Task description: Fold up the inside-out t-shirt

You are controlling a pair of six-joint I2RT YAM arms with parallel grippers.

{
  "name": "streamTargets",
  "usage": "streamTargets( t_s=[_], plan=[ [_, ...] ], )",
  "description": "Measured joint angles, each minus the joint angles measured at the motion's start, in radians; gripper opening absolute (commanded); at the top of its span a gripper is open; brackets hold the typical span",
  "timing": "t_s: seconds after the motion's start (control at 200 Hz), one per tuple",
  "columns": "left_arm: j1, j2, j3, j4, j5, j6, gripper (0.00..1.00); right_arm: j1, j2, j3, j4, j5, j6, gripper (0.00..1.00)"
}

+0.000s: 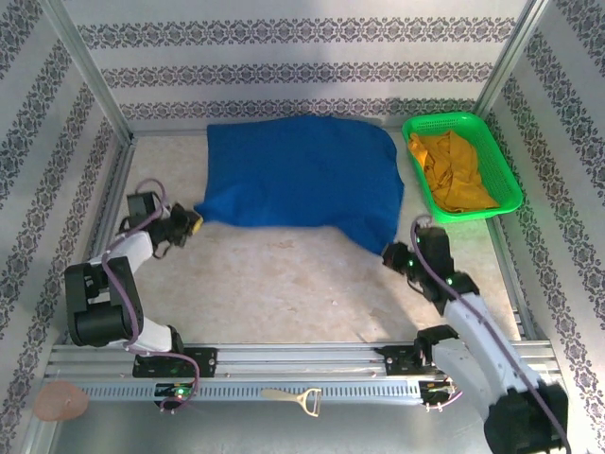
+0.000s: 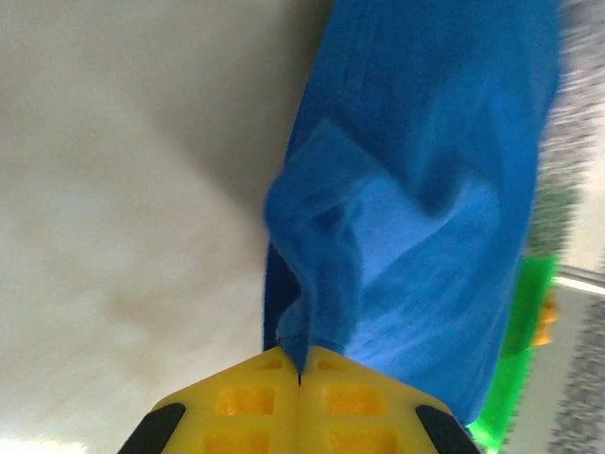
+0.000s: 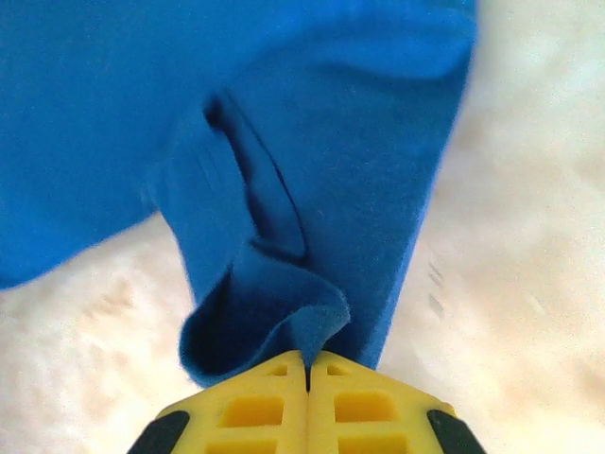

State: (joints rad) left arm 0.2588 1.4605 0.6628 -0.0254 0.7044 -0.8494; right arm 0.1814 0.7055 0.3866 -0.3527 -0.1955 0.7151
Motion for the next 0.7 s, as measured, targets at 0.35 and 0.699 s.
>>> streamTargets(
  t_s=[0.35,0.699],
  plan=[
    [0.0,-0.102,-0.076,-0.032,-0.013,0.159,0.0,0.007,-0.461,-0.096,-0.294,0.087,0.071,0.0],
    [0.0,-0.401,-0.137,-0.213,-0.05,0.18,0.0,0.033,-0.524,-0.092,-0.438,0.094,0.118,0.0]
  ],
)
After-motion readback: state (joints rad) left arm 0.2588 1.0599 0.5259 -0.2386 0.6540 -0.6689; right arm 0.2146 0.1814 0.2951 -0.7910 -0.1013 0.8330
